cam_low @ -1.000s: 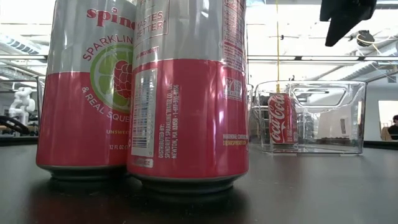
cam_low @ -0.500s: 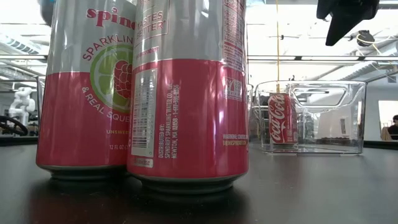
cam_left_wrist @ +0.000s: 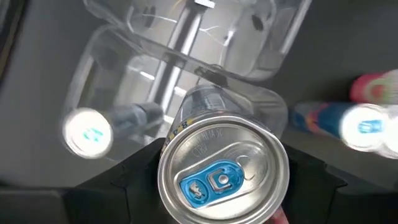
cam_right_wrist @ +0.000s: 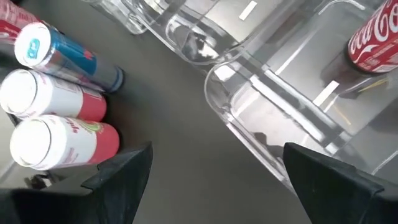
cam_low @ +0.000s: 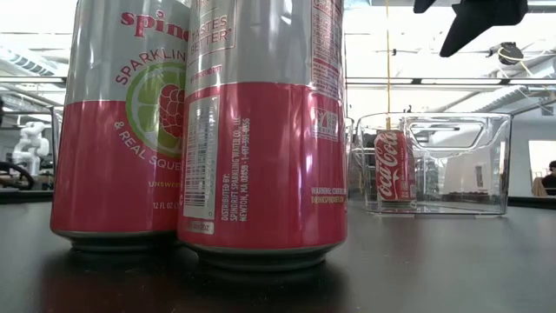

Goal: Sort soda cans
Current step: Put the bottom left blue soda can into the left transparent bin

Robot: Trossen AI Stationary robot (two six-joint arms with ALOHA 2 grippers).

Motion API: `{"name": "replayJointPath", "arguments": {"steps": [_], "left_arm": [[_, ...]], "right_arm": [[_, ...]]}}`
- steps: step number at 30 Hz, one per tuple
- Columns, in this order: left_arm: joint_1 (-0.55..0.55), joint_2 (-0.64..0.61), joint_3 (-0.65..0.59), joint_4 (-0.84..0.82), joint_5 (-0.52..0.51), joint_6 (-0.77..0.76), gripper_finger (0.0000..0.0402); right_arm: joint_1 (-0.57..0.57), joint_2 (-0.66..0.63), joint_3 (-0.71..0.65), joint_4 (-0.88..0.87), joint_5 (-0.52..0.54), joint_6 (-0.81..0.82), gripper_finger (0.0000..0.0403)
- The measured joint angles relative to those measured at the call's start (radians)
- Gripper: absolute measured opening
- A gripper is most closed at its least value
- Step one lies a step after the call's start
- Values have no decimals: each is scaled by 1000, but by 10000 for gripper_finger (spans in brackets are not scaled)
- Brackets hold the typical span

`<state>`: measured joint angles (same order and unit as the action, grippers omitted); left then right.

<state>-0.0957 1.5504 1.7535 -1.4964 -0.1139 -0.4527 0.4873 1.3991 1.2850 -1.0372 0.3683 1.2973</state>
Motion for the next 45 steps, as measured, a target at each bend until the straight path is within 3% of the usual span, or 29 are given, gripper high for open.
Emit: {"name": "replayJointPath", "arguments": {"steps": [9, 22, 32, 45], "left_arm": [[126, 13, -158, 112, 35, 267, 264], [312, 13, -373, 347, 116, 505, 264], [431, 13, -465, 472, 178, 572, 264], [445, 13, -469, 474, 177, 572, 264]], "right_arm": [[0, 0, 0, 17, 28, 75, 354], [0, 0, 0, 17, 33, 159, 354], [-1, 0, 0, 17, 52, 191, 354], [-1, 0, 0, 16, 53, 209, 354]]}}
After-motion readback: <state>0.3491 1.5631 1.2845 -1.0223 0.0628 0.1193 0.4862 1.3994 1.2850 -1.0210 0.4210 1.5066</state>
